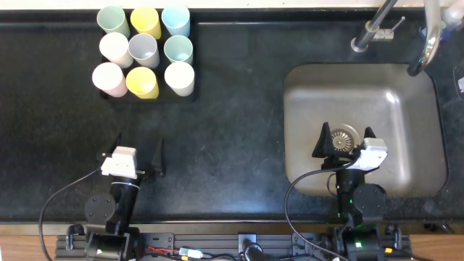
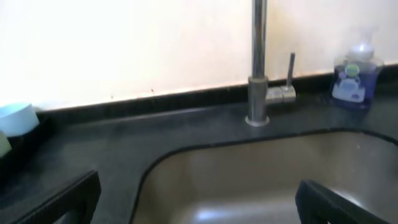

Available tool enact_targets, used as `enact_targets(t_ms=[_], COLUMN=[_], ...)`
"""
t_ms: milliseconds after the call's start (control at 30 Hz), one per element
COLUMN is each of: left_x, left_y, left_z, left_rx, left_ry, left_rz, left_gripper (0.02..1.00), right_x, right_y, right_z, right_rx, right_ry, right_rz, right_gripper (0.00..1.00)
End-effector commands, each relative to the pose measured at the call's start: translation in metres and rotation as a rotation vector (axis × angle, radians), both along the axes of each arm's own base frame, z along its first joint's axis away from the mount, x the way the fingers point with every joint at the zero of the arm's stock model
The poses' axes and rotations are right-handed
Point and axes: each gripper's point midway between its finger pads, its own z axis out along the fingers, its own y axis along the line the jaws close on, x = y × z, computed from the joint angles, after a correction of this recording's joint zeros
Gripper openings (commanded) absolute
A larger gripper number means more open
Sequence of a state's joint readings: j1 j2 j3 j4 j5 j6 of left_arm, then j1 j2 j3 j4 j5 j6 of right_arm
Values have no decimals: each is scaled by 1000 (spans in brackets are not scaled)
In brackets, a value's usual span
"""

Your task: Store Cups

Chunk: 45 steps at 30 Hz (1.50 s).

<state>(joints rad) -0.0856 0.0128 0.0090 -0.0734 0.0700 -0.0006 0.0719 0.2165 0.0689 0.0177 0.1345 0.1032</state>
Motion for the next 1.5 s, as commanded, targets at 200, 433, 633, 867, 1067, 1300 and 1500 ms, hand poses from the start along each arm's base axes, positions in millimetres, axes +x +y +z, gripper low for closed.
enact_targets(t_ms=[200,433,633,867,1067,1300,1500], left_x=[-1,-1,-1,-1,-1,-1,-1], left_y=[-1,-1,-1,-1,-1,-1,-1], left_z=[1,1,1,1,1,1,1], left_rx=[-15,-15,-15,-15,-15,-15,-15], left_ry=[-3,-3,-3,-3,-3,-3,-3], left_rz=[-3,-3,-3,-3,-3,-3,-3], left_gripper=[1000,1000,1000,1000,1000,1000,1000], right_x=[1,0,-4,-4,-4,-6,-10], right_y=[0,0,3,3,3,7,7], right_z=[-12,-24,-51,-51,-51,-35,-13], right_rx=[-5,-8,-9,-9,-9,-6,0], right_ry=[-15,33,144,144,144,75,-21], right_rz=[5,5,20,20,20,41,41], right_gripper=[998,998,998,991,996,996,996])
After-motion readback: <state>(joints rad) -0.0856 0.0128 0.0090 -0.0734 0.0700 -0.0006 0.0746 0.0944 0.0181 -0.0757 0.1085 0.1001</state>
